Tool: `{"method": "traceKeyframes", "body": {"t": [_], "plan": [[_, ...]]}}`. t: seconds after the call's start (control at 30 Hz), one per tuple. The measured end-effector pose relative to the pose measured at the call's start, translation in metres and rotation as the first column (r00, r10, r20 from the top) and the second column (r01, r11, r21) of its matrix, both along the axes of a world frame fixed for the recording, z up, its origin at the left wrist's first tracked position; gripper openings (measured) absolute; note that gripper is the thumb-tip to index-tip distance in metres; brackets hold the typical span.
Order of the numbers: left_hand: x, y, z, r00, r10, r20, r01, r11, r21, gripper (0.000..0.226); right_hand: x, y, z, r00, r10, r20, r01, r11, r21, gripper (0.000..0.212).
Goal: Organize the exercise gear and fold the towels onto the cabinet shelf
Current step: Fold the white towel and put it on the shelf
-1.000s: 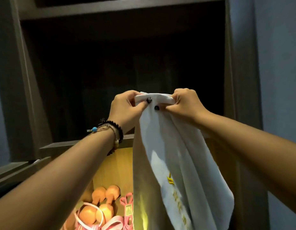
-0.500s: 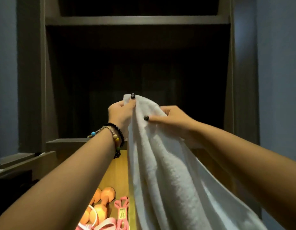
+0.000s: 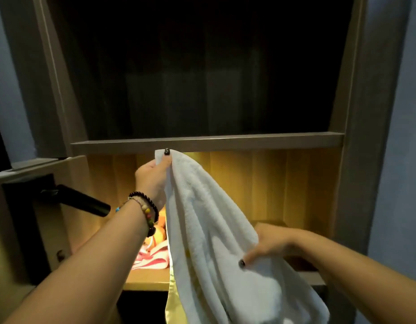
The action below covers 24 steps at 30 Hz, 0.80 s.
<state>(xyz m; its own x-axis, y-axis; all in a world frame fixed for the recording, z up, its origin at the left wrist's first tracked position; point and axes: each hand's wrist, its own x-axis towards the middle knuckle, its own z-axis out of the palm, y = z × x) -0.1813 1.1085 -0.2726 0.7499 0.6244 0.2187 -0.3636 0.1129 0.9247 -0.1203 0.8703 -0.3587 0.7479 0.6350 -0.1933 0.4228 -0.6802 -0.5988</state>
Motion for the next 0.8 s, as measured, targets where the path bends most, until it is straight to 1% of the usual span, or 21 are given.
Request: {"method": "traceKeyframes", "body": {"t": [0.1, 0.13, 0.17, 0.2, 0.23, 0.3, 0.33, 0.4, 0.43, 0.47, 0.5, 0.53, 0.57, 0.6, 0.63, 0.67, 0.73, 0.77, 0.8], "plan": [[0.001, 0.013, -0.009, 0.999, 0.028, -0.020, -0.029, 0.998, -0.047, 0.011, 0.006, -0.009, -0.039, 0.996, -0.083, 0.016, 0.085, 0.991, -0.101, 0.046], [0.002, 0.018, -0.014, 0.999, 0.032, -0.036, -0.034, 0.998, -0.048, 0.010, 0.010, -0.010, -0.047, 0.992, -0.113, 0.053, 0.119, 0.983, -0.142, 0.049], [0.003, 0.023, -0.019, 0.998, 0.041, -0.050, -0.043, 0.997, -0.056, 0.009, 0.014, -0.011, -0.052, 0.982, -0.133, 0.130, 0.158, 0.968, -0.197, 0.051], [0.003, 0.029, -0.025, 0.997, 0.049, -0.064, -0.054, 0.995, -0.081, 0.011, 0.017, -0.012, -0.055, 0.957, -0.148, 0.249, 0.211, 0.945, -0.251, 0.049], [0.003, 0.035, -0.032, 0.996, 0.050, -0.076, -0.059, 0.992, -0.115, 0.016, 0.021, -0.013, -0.056, 0.904, -0.157, 0.397, 0.282, 0.918, -0.278, 0.045], [0.002, 0.049, -0.047, 0.996, 0.044, -0.083, -0.060, 0.976, -0.207, 0.021, 0.029, -0.017, -0.048, 0.714, -0.117, 0.690, 0.383, 0.891, -0.245, 0.035], [0.002, 0.056, -0.055, 0.995, 0.051, -0.089, -0.072, 0.968, -0.242, 0.023, 0.034, -0.019, -0.043, 0.613, -0.065, 0.788, 0.389, 0.893, -0.228, 0.033], [0.001, 0.066, -0.071, 0.992, 0.070, -0.101, -0.096, 0.954, -0.283, 0.025, 0.048, -0.028, -0.033, 0.406, 0.041, 0.913, 0.390, 0.895, -0.214, 0.033], [0.000, 0.068, -0.079, 0.992, 0.068, -0.107, -0.096, 0.952, -0.290, 0.024, 0.051, -0.033, -0.029, 0.340, 0.059, 0.938, 0.385, 0.902, -0.197, 0.037], [0.000, 0.070, -0.086, 0.990, 0.069, -0.119, -0.100, 0.955, -0.278, 0.023, 0.051, -0.037, -0.024, 0.311, 0.056, 0.949, 0.399, 0.898, -0.184, 0.041], [0.000, 0.070, -0.093, 0.990, 0.064, -0.129, -0.095, 0.962, -0.256, 0.026, 0.053, -0.042, -0.020, 0.300, 0.046, 0.953, 0.421, 0.890, -0.176, 0.041], [0.002, 0.072, -0.100, 0.989, 0.049, -0.137, -0.079, 0.970, -0.229, 0.035, 0.055, -0.047, -0.018, 0.342, 0.041, 0.939, 0.444, 0.873, -0.200, 0.038], [0.003, 0.072, -0.104, 0.989, 0.031, -0.144, -0.063, 0.972, -0.224, 0.044, 0.056, -0.050, -0.017, 0.418, -0.006, 0.908, 0.463, 0.862, -0.207, 0.036], [0.004, 0.070, -0.106, 0.990, 0.000, -0.141, -0.032, 0.974, -0.226, 0.050, 0.058, -0.052, -0.020, 0.524, -0.078, 0.848, 0.483, 0.848, -0.220, 0.036], [0.007, 0.070, -0.109, 0.989, -0.016, -0.144, -0.019, 0.971, -0.239, 0.049, 0.059, -0.056, -0.023, 0.635, -0.124, 0.763, 0.471, 0.845, -0.254, 0.038], [0.008, 0.066, -0.109, 0.989, -0.017, -0.150, -0.019, 0.972, -0.233, 0.042, 0.060, -0.059, -0.026, 0.712, -0.173, 0.680, 0.436, 0.869, -0.236, 0.039], [0.008, 0.060, -0.106, 0.982, 0.019, -0.187, -0.060, 0.975, -0.213, 0.025, 0.057, -0.065, -0.032, 0.818, -0.208, 0.537, 0.346, 0.923, -0.169, 0.041], [0.008, 0.056, -0.105, 0.981, 0.019, -0.191, -0.062, 0.973, -0.224, 0.023, 0.055, -0.069, -0.036, 0.859, -0.198, 0.473, 0.301, 0.941, -0.153, 0.043], [0.009, 0.054, -0.107, 0.981, 0.022, -0.192, -0.067, 0.970, -0.232, 0.026, 0.052, -0.073, -0.039, 0.892, -0.188, 0.412, 0.269, 0.952, -0.147, 0.045]]}}
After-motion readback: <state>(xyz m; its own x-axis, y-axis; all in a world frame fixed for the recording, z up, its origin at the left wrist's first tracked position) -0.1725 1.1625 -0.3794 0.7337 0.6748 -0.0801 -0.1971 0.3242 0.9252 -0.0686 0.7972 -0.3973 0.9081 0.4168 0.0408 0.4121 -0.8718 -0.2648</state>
